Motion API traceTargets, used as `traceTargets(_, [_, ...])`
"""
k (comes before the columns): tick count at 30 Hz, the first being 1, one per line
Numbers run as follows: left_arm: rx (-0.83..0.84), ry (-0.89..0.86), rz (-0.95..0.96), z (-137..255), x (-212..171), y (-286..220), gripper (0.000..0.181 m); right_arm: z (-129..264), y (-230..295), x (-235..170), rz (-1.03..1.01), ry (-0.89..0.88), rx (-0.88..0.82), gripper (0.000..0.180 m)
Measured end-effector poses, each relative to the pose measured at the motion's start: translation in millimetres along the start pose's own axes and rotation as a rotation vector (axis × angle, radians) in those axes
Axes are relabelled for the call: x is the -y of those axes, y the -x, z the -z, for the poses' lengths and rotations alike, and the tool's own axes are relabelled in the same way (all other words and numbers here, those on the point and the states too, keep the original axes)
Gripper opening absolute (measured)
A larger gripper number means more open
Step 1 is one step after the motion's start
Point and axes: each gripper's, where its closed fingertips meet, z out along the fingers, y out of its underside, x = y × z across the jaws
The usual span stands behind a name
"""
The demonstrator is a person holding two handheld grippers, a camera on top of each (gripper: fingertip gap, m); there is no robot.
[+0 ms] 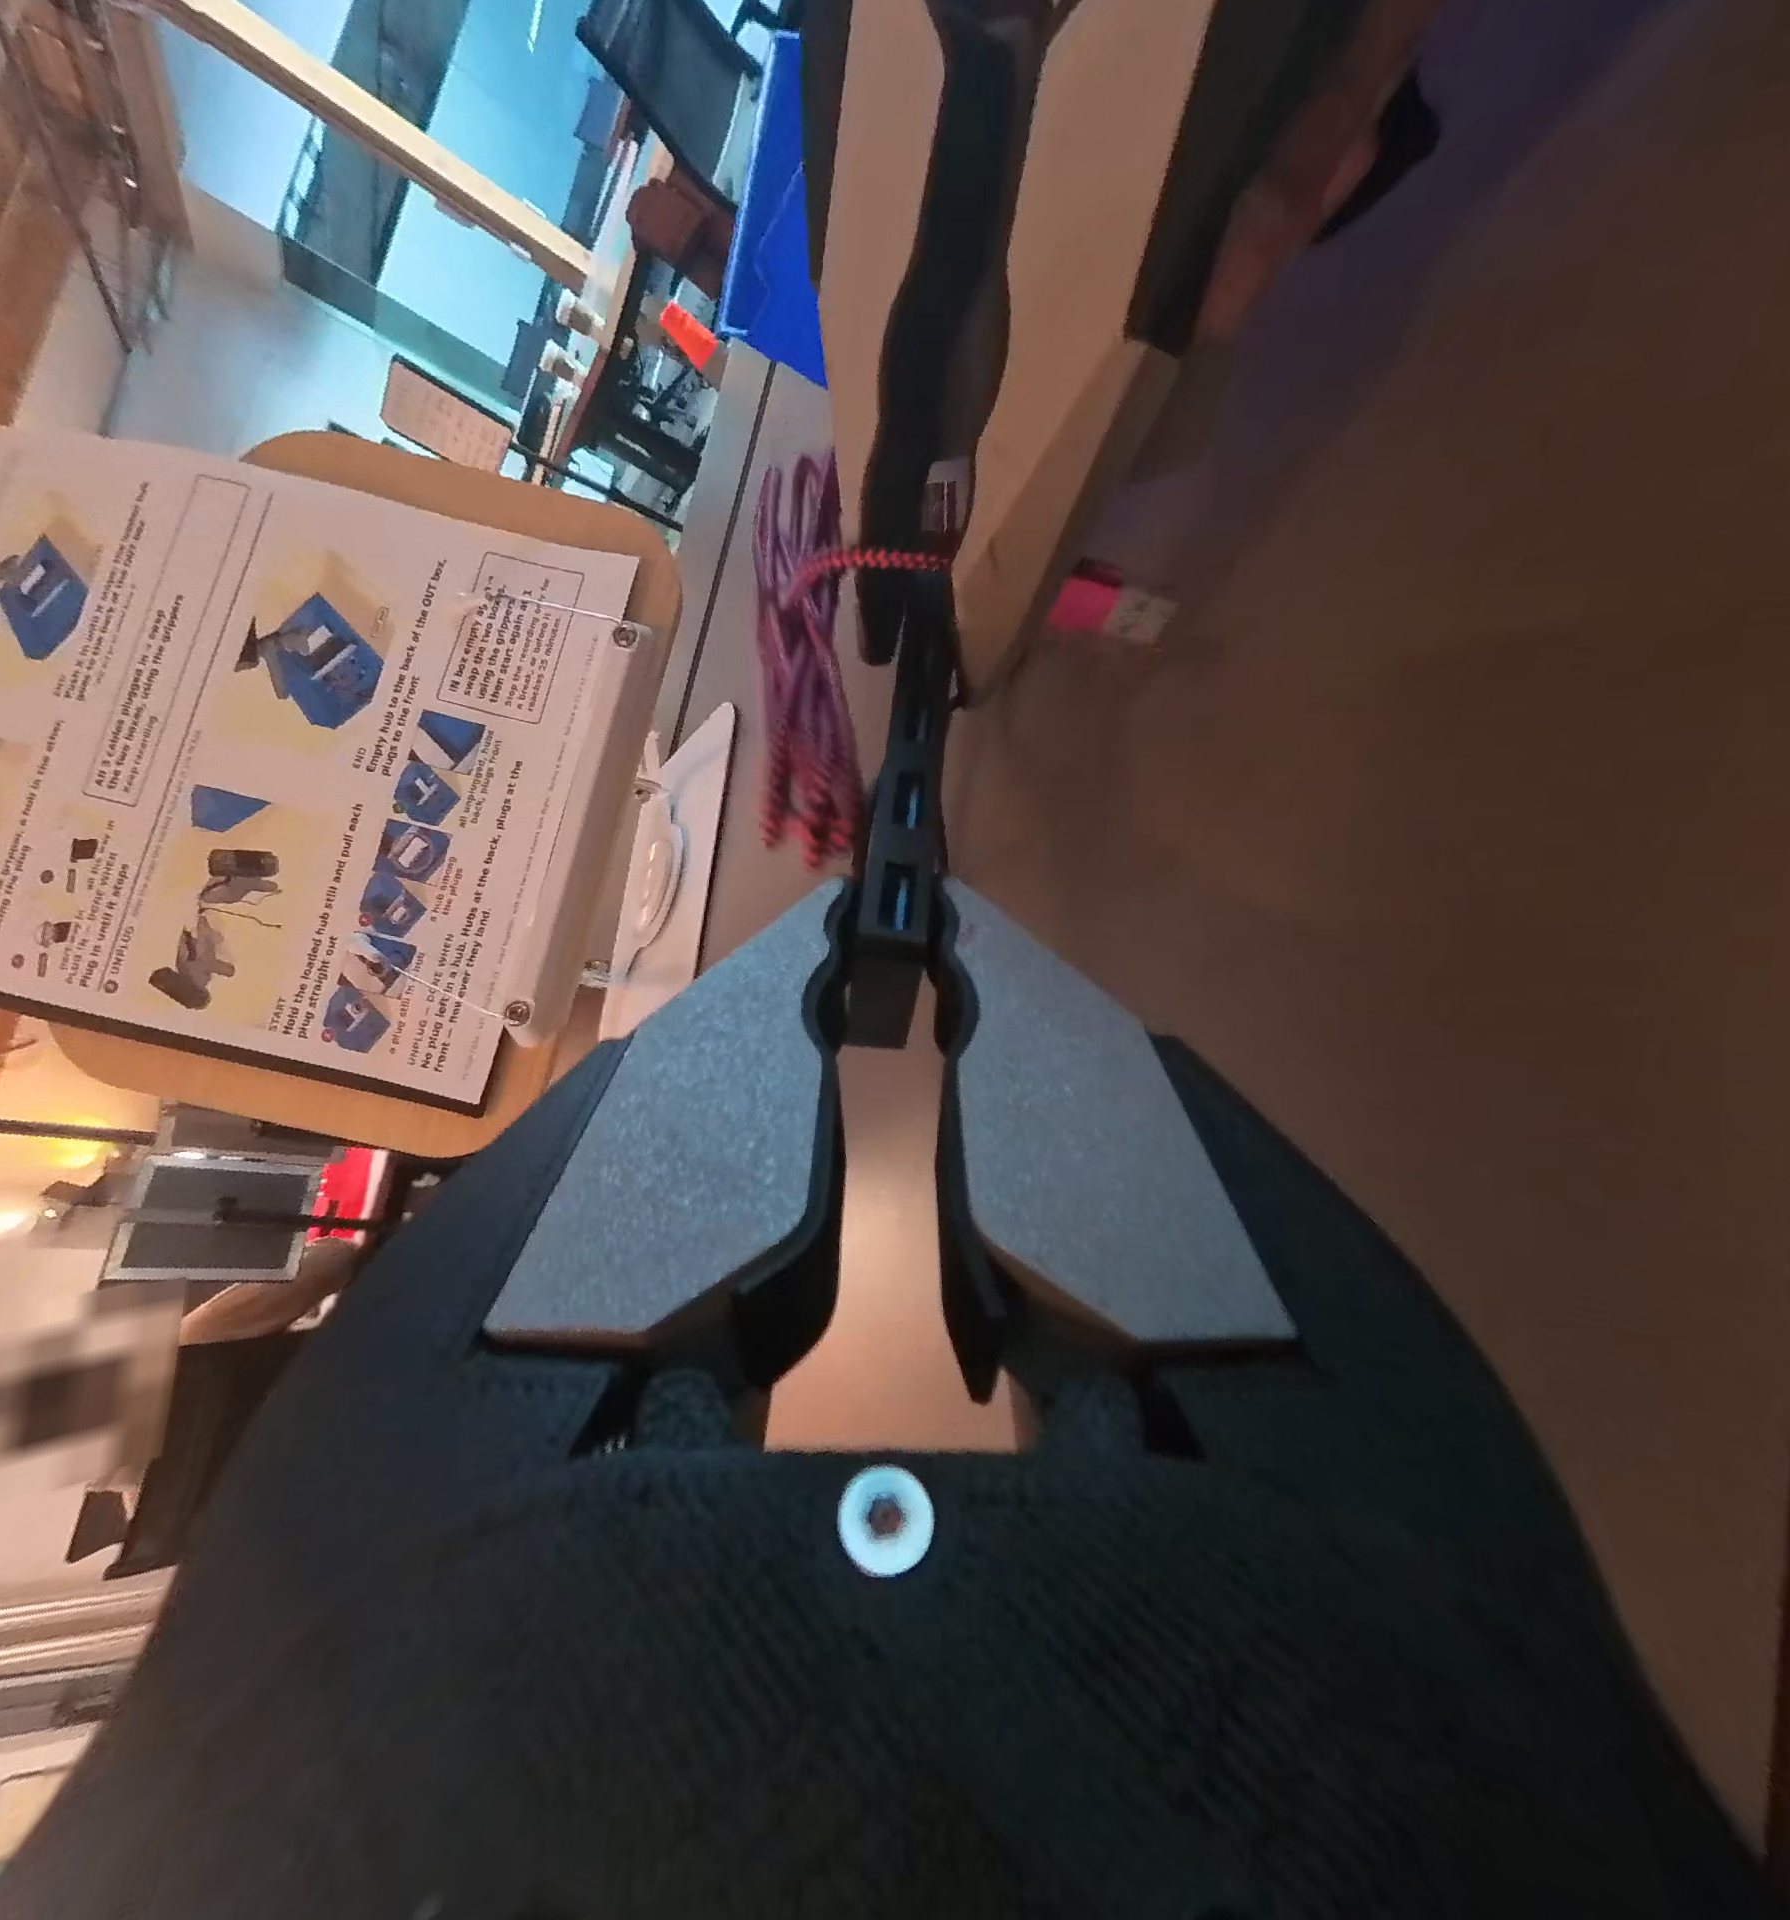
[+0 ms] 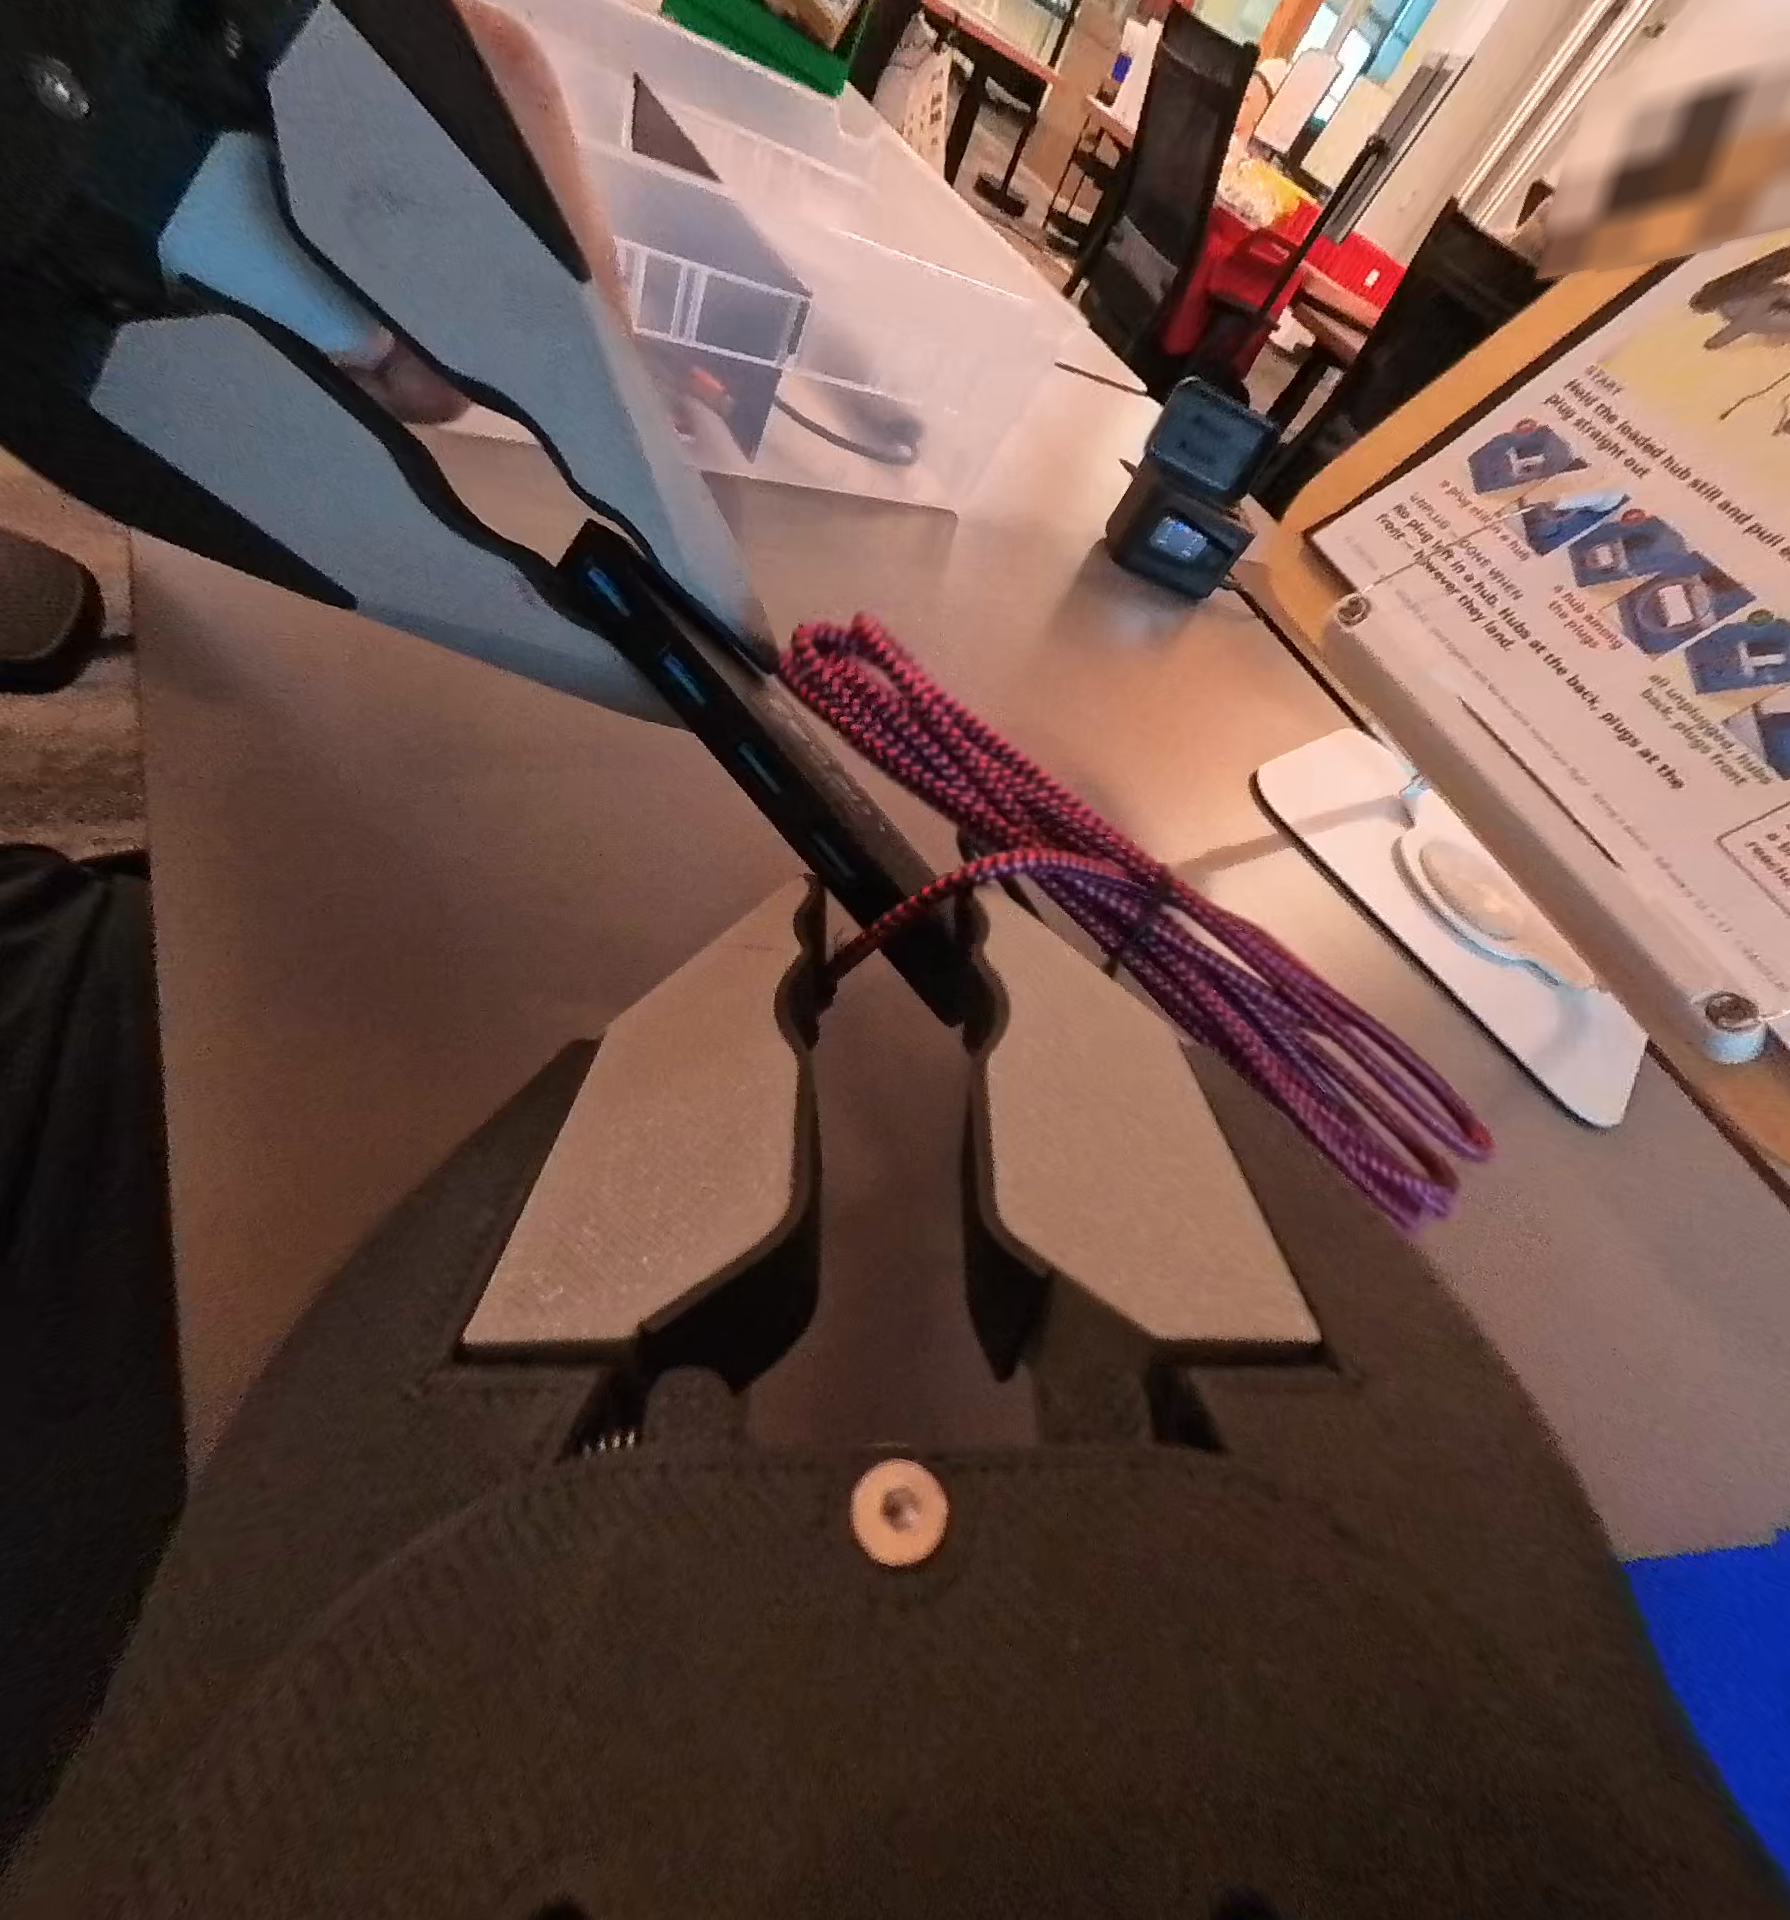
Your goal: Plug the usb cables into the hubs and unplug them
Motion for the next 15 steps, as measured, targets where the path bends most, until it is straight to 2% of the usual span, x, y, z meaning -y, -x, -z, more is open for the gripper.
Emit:
traceTargets(4, [-0.006, -0.006, 0.011, 1, 0, 1, 0.01, 1, 2, 2, -0.009, -0.027, 0.03, 0.02])
traceTargets(10, [-0.044, 0.005, 0.016, 4, -6, 0, 0.01, 5, 8, 5, -0.199, -0.09, 0.186, 0.018])
traceTargets(15, [-0.05, 0.05, -0.018, 3, -11, -3, 0.01, 5, 6, 4, -0.3, -0.089, 0.225, 0.019])
